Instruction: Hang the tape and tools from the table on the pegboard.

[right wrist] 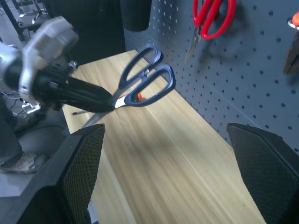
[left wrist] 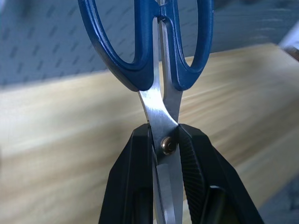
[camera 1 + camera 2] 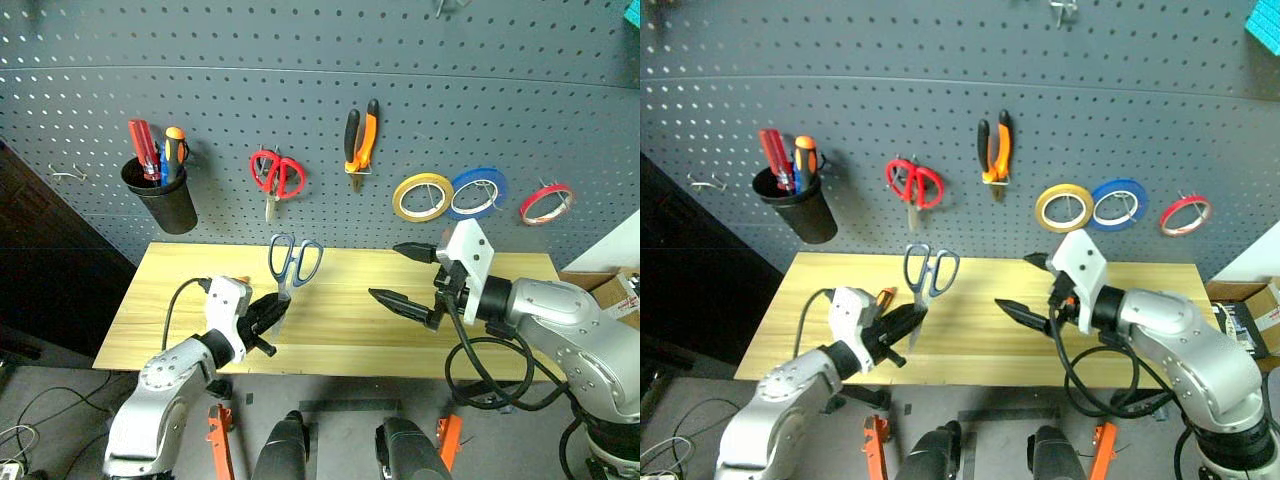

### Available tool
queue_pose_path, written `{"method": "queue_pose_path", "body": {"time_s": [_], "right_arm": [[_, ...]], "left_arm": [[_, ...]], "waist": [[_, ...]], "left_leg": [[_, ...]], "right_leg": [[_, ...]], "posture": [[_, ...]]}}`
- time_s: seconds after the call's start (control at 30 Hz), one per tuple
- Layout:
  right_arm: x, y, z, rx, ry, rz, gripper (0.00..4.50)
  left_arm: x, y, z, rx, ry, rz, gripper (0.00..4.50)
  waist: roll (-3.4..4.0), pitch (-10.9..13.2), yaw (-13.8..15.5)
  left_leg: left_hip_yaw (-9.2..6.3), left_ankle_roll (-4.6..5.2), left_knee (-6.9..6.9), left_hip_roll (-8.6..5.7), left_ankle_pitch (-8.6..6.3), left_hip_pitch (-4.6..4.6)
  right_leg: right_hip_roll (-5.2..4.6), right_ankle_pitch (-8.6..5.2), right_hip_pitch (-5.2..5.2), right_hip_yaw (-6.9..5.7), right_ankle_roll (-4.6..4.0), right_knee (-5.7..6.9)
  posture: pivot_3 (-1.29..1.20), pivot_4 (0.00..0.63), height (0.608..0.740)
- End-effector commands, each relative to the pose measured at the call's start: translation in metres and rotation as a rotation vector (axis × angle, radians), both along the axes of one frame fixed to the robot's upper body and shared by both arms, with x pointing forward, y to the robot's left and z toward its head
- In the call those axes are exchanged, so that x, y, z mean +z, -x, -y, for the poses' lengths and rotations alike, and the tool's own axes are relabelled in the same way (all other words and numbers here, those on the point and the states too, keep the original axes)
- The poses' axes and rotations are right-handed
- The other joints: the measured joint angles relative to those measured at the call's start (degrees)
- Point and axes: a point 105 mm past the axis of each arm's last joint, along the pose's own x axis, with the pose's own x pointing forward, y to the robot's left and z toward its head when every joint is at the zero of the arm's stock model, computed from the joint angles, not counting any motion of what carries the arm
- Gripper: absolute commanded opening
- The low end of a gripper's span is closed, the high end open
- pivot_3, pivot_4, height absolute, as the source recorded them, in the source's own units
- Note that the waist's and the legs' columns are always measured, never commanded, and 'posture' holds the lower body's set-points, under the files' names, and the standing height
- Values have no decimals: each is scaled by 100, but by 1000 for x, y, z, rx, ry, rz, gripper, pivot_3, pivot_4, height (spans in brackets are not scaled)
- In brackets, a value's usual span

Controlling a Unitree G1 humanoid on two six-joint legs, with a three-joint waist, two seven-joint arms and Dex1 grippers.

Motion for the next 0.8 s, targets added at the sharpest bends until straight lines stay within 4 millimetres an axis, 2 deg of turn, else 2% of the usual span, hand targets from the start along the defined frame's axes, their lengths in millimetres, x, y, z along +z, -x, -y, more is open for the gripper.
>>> {"method": "queue_pose_path", "body": {"time_s": [0.03, 0.1, 0.2, 0.27, 0.57, 0.8], "right_arm": [[12, 2, 3, 15, -15, 66, 4500], [11, -3, 5, 3, -9, 64, 4500], [11, -24, 16, -109, 1, 65, 4500], [13, -30, 18, -129, 0, 73, 4500], [16, -36, 19, -160, 12, 89, 4500], [17, -36, 19, -171, 12, 93, 4500]], "left_arm": [[38, 6, 7, -15, -9, 198, 522], [49, 1, 4, 27, 14, 242, 522], [69, -15, 1, 98, 72, 293, 522], [75, -22, 2, 114, 100, 292, 522], [60, -46, -6, 160, 182, 165, 522], [68, -63, -11, 182, 196, 191, 522]], "waist": [[0, 0, 16], [0, 0, 29], [-2, 1, 46], [-2, 1, 60], [-3, 2, 8], [-4, 2, -3]], "left_leg": [[0, 0, 0, 0, 0, 0], [-1, 0, 0, 0, 0, 0], [-2, 1, 2, 0, 1, 0], [-2, 4, 7, 0, 3, 0], [-2, 5, -4, -1, 2, -1], [0, 5, 3, -2, 2, 0]], "right_leg": [[0, 0, 0, 0, 0, 0], [0, -1, 2, -1, 2, 0], [3, -3, 2, -4, 7, 2], [5, 0, 2, -7, 16, 3], [6, 7, -2, -9, 6, 6], [6, 5, 1, -7, 11, 6]], "posture": [[-76, 212, 740], [-71, 210, 740], [-67, 208, 740], [-70, 208, 740], [-85, 210, 740], [-95, 213, 740]]}}
